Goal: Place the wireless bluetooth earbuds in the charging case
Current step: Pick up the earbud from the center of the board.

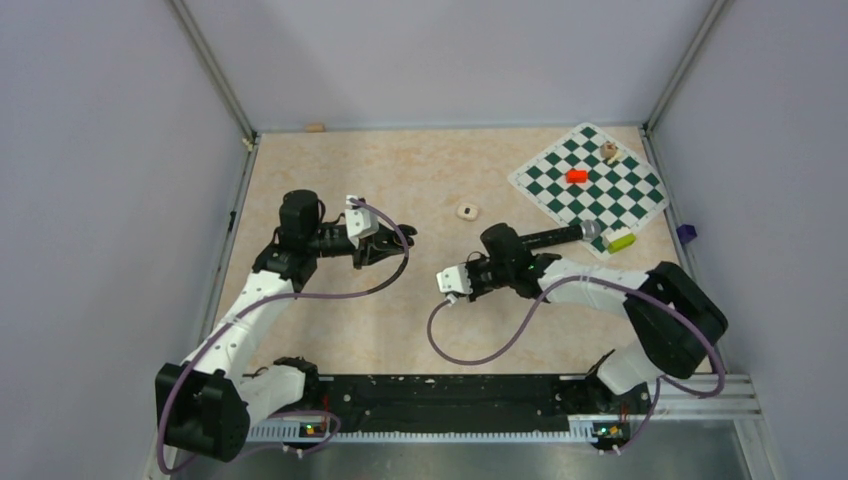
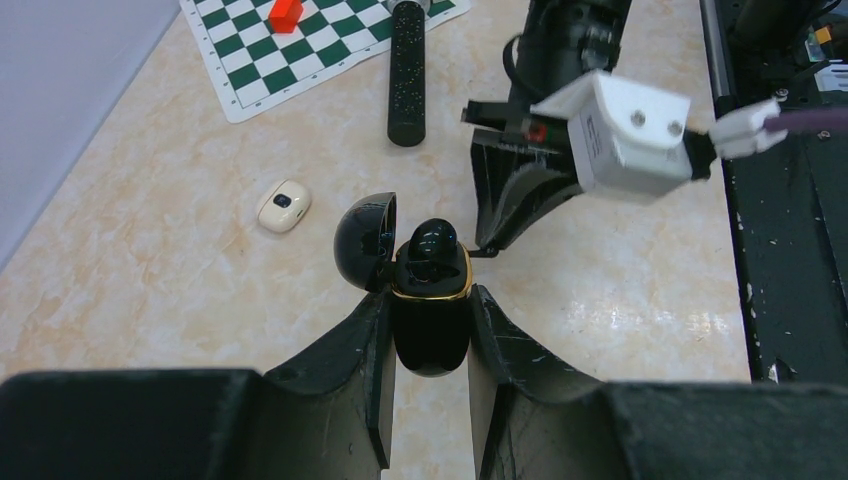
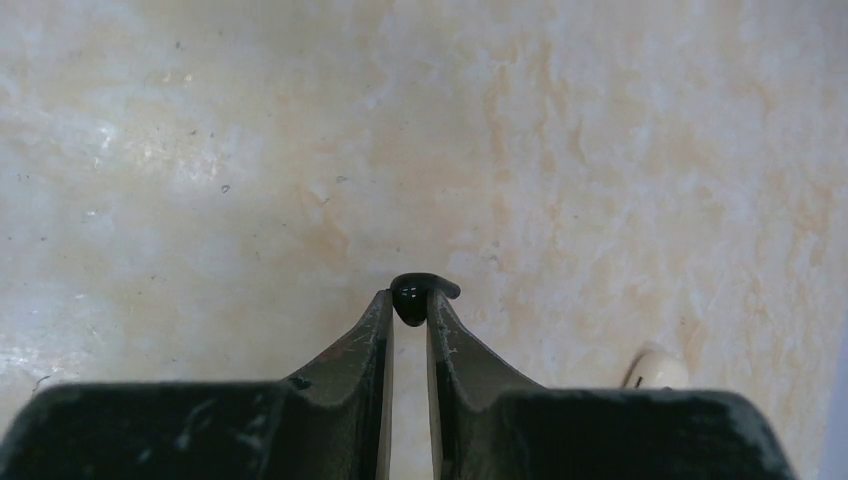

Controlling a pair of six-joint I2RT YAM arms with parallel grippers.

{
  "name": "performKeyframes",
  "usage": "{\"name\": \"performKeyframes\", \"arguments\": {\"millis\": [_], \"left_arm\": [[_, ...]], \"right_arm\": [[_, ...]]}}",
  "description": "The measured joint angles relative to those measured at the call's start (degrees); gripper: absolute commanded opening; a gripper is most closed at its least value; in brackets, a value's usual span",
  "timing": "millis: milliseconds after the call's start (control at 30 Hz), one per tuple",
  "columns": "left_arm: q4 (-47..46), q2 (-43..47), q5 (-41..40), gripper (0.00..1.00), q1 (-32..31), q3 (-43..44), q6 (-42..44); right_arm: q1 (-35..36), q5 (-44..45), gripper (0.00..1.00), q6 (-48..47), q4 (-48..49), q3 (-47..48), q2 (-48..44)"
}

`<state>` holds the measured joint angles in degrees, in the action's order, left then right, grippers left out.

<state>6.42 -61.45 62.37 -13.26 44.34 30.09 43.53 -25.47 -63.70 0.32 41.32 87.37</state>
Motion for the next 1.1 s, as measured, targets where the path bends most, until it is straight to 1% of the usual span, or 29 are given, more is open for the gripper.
{"name": "performKeyframes", "arguments": {"millis": [200, 333, 600, 733, 867, 1100], "left_arm": [[0.0, -0.6, 0.4, 0.00, 0.0, -0.1, 0.0], [0.0, -1.2, 0.7, 0.00, 0.0, -0.2, 0.0], [-0.1, -1.8, 0.8, 0.00, -0.6, -0.6, 0.0], [-0.2, -1.9, 0.7, 0.00, -0.8, -0.8, 0.1], [-0.4, -2.2, 0.7, 0.00, -0.9, -0.9, 0.1], [-0.3, -2.2, 0.9, 0.00, -1.2, -1.5, 1.2]], "right_arm": [[-4.5, -8.4, 0.06, 8.5, -0.8, 2.1, -9.2], [-6.9, -14.1, 0.06, 14.4, -1.2, 3.5, -13.4], [-7.7, -23.7, 0.06, 27.6, 0.1, 3.9, -16.9], [-7.7, -28.1, 0.06, 36.3, 4.7, 4.1, -17.9], [-7.8, -31.8, 0.06, 46.4, 12.5, 4.2, -18.0], [-7.8, -34.4, 0.06, 59.7, 24.8, 4.2, -17.6]]}}
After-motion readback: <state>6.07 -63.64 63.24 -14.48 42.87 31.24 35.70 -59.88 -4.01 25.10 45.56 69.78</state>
